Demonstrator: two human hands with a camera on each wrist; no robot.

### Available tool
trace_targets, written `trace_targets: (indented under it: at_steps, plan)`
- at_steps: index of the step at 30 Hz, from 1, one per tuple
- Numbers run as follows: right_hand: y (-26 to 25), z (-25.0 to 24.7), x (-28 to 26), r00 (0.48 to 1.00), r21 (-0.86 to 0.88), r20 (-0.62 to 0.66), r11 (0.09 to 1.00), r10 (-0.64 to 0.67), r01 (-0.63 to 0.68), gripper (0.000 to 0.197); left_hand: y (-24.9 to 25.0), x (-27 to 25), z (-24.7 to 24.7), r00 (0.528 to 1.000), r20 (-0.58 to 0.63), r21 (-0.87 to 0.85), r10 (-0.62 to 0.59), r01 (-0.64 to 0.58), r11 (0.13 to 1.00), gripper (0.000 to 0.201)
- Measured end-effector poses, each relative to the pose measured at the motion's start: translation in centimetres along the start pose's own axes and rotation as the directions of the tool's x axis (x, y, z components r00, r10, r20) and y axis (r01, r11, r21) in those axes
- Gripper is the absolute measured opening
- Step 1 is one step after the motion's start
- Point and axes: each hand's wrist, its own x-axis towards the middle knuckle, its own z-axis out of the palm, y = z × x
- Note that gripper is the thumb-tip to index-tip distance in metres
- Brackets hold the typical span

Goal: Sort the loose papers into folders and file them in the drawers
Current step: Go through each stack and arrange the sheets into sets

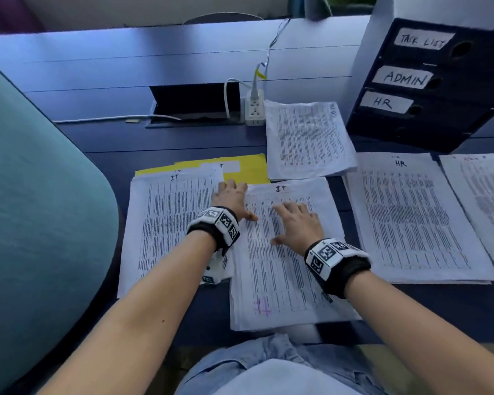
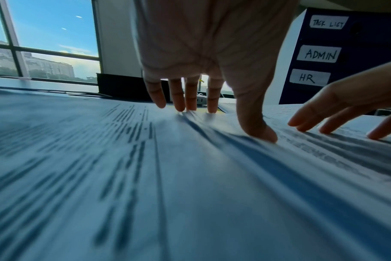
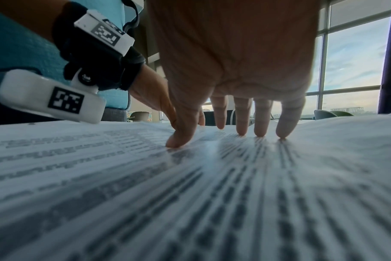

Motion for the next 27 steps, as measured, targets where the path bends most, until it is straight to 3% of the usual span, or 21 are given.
trace_targets:
  at_steps: [5, 8, 11, 13, 15, 19, 25, 27]
  plan:
    - [-0.2, 0.2, -0.3, 1.0, 0.014, 0.001, 0.999, 0.031, -0.031, 0.082, 0.5, 0.7, -0.6, 1.0, 0.023, 0.069, 0.019, -0.02, 0.997, 0.073]
    - [-0.2, 0.1, -0.4, 0.998, 0.05, -0.021, 0.997, 0.055, -0.054, 0.093, 1.0, 0.5, -0.5, 0.992, -0.031, 0.084, 0.123, -0.12, 0.989, 0.055]
    - [-0.3, 0.0, -0.5, 0.991, 0.059, -0.106, 0.995, 0.088, -0.082, 0.119, 0.8, -0.2, 0.0, 0.944, -0.155, -0.05, 0.29, -0.301, 0.952, 0.04]
    - [-0.3, -0.1, -0.5, 0.988, 0.011, -0.131, 0.997, 0.077, -0.076, 0.127, 0.3, -0.7, 0.2, 0.898, -0.243, -0.106, 0.367, -0.401, 0.91, 0.045]
    - [-0.3, -0.2, -0.5, 0.991, -0.025, -0.121, 0.998, 0.054, -0.058, 0.126, -0.2, -1.0, 0.6, 0.865, -0.264, -0.04, 0.427, -0.452, 0.891, 0.053]
    - [-0.4, -0.4, 0.0, 0.997, -0.061, -0.071, 0.998, 0.021, -0.025, 0.125, -1.0, -1.3, 1.3, 0.863, -0.32, -0.059, 0.391, -0.43, 0.901, 0.055]
    - [-0.3, -0.7, 0.9, 1.0, -0.088, -0.029, 0.996, -0.007, 0.004, 0.13, -1.1, -1.5, 0.9, 0.88, -0.348, -0.013, 0.324, -0.35, 0.937, 0.03]
    - [-0.3, -0.9, 1.0, 1.0, -0.082, -0.027, 0.997, -0.01, 0.008, 0.131, -1.3, -1.3, 0.7, 0.895, -0.334, -0.146, 0.295, -0.359, 0.922, 0.021]
